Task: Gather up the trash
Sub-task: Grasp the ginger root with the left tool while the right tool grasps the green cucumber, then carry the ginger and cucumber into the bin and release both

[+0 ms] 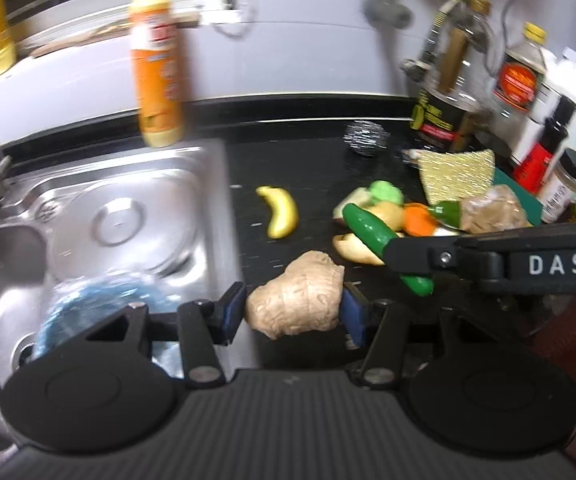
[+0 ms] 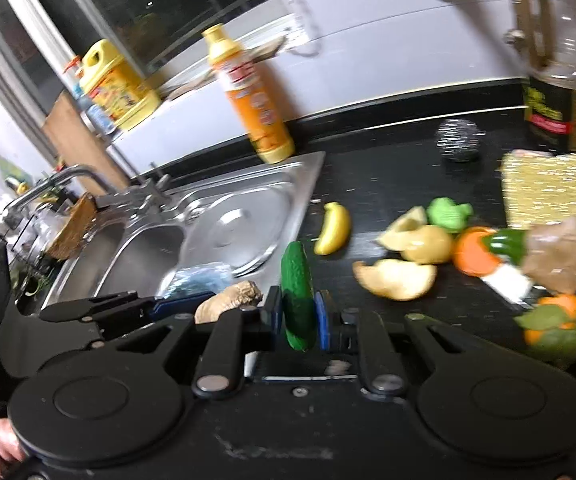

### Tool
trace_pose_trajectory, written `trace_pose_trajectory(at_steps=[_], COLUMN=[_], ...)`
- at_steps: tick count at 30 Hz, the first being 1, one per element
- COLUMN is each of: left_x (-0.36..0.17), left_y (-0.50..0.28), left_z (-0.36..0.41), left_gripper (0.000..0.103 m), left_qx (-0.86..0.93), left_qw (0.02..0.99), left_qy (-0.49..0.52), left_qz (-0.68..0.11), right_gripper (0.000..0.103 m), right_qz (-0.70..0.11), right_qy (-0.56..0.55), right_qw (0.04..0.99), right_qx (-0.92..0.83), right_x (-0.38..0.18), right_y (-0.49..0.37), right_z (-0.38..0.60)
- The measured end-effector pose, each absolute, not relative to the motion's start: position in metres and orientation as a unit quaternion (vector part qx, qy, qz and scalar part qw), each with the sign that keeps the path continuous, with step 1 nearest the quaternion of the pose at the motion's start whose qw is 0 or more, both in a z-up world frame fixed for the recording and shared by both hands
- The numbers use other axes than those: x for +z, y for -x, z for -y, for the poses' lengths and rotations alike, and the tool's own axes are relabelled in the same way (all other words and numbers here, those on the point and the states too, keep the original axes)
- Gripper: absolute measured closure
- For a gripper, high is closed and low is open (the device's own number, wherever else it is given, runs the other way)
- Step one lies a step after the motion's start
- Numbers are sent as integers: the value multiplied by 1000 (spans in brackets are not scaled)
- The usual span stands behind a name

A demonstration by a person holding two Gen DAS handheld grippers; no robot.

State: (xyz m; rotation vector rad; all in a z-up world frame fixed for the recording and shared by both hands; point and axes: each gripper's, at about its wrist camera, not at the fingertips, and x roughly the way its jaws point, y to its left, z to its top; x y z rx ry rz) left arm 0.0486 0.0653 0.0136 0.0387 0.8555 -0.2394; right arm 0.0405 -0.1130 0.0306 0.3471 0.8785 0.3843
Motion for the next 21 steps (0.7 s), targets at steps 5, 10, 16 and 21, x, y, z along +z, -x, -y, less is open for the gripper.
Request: trace_pose_trajectory(at_steps=[5,10,16,21], left_x=[10,-1,-24,-48], left_y=[-41,-33,-25,-22], left_z=[-115,-163,-207,-223], left_gripper=[53,53,53,53], left_qx=[-87,-53,-22,-17], left_qw=[903,901,891,879], left_qy=[-7,4,13,11], left_qz=[-421,-431,-453,-476], right_gripper=[86,86,86,86], right_qz=[-430,-447,-477,-500], right_qy=[-154,-129,-96,-72], right_qw=[864,854,837,825], right_qx=[211,235,251,254], right_x=[31,25,12,1], right_y=[-42,-42,-52,-56], right_z=[66,16,-41,-76])
